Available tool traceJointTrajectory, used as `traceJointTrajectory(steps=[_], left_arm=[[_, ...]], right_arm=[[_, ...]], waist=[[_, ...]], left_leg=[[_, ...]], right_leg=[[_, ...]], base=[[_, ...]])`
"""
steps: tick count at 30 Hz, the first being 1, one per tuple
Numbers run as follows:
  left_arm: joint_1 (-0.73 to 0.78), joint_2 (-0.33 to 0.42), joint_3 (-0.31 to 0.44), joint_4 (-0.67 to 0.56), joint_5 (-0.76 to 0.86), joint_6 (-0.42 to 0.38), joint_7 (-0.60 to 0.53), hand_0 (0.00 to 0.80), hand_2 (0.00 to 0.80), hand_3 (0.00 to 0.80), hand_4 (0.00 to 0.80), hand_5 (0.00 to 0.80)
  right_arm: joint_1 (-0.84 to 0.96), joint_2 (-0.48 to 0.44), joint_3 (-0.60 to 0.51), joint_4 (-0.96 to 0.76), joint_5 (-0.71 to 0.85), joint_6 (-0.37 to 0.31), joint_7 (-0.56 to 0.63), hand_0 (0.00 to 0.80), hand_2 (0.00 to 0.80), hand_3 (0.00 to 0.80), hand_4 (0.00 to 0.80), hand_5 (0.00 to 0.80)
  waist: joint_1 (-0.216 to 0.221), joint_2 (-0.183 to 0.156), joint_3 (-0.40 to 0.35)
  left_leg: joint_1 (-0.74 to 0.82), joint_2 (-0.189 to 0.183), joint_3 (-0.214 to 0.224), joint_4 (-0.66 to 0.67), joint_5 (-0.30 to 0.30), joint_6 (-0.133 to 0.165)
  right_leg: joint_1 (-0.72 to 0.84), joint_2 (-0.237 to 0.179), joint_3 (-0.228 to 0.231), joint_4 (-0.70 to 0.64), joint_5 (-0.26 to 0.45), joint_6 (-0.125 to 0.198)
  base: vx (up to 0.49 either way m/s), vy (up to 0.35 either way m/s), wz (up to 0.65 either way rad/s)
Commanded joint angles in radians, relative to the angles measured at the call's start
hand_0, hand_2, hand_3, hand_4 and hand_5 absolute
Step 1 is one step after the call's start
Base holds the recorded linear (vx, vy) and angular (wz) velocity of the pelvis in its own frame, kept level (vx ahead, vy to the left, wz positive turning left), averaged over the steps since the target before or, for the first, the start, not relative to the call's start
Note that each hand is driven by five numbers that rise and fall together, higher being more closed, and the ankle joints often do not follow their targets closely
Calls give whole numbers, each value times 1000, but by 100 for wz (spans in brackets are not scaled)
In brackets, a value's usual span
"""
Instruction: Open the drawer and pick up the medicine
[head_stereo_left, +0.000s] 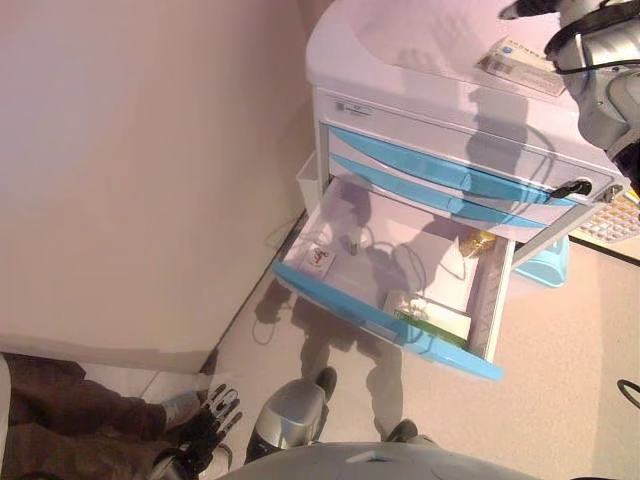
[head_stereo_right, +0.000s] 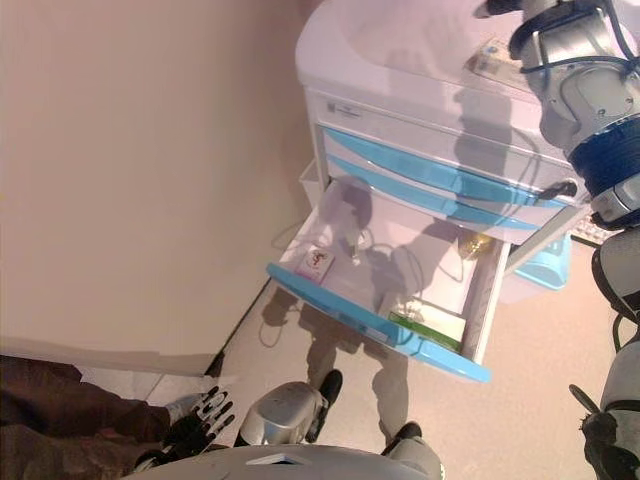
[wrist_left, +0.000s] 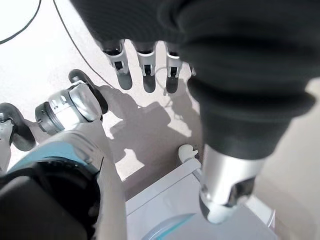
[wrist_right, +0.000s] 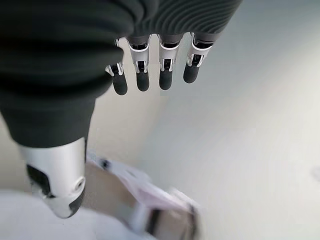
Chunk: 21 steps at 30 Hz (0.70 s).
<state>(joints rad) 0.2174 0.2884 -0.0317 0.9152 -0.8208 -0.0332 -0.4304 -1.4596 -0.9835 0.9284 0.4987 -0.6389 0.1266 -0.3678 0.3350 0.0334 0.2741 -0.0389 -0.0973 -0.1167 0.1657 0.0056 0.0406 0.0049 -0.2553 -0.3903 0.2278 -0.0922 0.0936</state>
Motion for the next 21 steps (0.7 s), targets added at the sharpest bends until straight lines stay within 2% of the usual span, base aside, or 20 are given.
traceJointTrajectory(steps=[1, 3, 4, 6, 9, 13, 15, 21], left_arm=[[52, 37, 29, -47, 77, -44, -34, 0, 0, 0, 0, 0], [46, 35, 33, -63, 118, -46, -26, 0, 0, 0, 0, 0], [38, 41, 25, -73, 136, -63, -34, 0, 0, 0, 0, 0], [19, 46, 8, -91, 165, -74, -21, 0, 0, 0, 0, 0], [-19, 72, -27, -121, 217, -96, 7, 0, 0, 0, 0, 0], [-85, 122, -116, -174, 324, -79, 76, 0, 0, 0, 0, 0], [-126, 142, -156, -172, 396, -74, 115, 0, 0, 0, 0, 0], [-227, 159, -270, -115, 527, -28, 179, 0, 0, 0, 0, 0]], right_arm=[[48, -30, -100, -238, 100, -31, 93, 0, 0, 0, 0, 0], [146, -37, -187, -406, 181, -26, 195, 0, 0, 0, 0, 0], [228, -31, -260, -499, 313, -39, 281, 0, 0, 0, 0, 0], [354, -19, -359, -634, 465, -54, 403, 0, 0, 0, 0, 0], [530, 16, -461, -803, 696, -106, 605, 0, 0, 0, 0, 0], [683, 59, -474, -916, 984, -80, 793, 0, 0, 0, 0, 0], [744, 80, -471, -938, 1077, -46, 829, 0, 0, 0, 0, 0], [890, 128, -486, -967, 1150, -68, 924, 0, 0, 0, 0, 0]], waist=[[-10, -26, -63], [-41, -22, -63], [-63, -20, -59], [-101, -17, -61], [-149, -19, -60], [-204, -19, -68], [-228, -18, -69], [-301, -8, -57]], left_leg=[[-3, -13, -6, -23, -91, -9], [-2, -4, 13, -29, -88, -7], [4, 3, 29, -32, -93, -9], [7, 16, 52, -41, -90, -10], [21, 34, 93, -47, -96, -15], [25, 59, 141, -53, -92, -25], [30, 66, 159, -55, -92, -29], [46, 81, 202, -58, -96, -39]], right_leg=[[41, 19, 3, 90, -64, 0], [30, 25, 19, 83, -55, 2], [22, 27, 35, 87, -55, 4], [7, 36, 56, 79, -45, 7], [-7, 45, 91, 82, -43, 14], [-16, 63, 120, 57, -37, 14], [-18, 69, 132, 49, -32, 14], [-26, 82, 168, 35, -34, 15]], base=[[-98, -57, -17], [-118, -68, -25], [-129, -86, -27], [-108, -80, -30], [-81, -98, -47], [-81, -127, -58], [-67, -103, -58], [-47, -42, -25]])
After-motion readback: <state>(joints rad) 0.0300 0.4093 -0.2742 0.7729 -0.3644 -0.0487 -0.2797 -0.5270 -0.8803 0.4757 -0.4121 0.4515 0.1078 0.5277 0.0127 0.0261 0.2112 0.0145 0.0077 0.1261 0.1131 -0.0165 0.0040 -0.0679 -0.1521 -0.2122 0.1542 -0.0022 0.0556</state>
